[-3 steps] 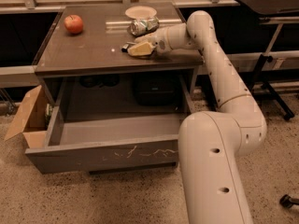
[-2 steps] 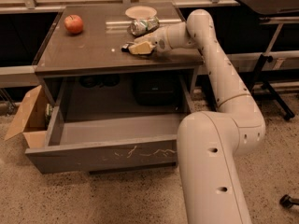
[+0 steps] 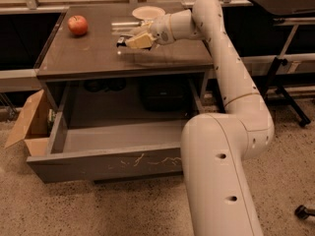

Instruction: Place rxbar chocolate into top drawer

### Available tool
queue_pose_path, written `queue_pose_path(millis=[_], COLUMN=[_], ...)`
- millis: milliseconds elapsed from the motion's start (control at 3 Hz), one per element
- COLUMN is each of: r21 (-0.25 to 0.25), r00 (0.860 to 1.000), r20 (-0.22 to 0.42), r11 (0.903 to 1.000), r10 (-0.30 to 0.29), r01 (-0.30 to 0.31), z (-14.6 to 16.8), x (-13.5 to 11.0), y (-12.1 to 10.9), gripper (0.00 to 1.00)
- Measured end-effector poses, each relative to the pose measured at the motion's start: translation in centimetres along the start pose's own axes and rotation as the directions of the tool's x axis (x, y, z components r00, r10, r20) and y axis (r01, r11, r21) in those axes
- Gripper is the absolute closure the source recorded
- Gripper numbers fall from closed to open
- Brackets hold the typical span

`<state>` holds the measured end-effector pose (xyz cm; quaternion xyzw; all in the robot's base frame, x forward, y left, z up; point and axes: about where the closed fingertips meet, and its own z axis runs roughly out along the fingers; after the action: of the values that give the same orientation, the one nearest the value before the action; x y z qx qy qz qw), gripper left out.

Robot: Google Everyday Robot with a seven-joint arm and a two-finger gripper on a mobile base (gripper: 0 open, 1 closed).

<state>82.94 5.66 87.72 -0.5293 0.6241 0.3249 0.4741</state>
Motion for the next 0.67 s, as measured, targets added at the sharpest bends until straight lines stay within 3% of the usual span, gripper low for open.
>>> queue_pose_path(millis=[333, 667], r21=[0.0, -0.062], r00=[1.0, 1.0], r20=[0.0, 0.005], r11=[1.0, 0.9981], r10=[0.0, -0.003], r01=[0.0, 0.003], z=[0.0, -0.1], x=[0.0, -0.5], y=[0.0, 2.2], gripper=[1.0, 1.0])
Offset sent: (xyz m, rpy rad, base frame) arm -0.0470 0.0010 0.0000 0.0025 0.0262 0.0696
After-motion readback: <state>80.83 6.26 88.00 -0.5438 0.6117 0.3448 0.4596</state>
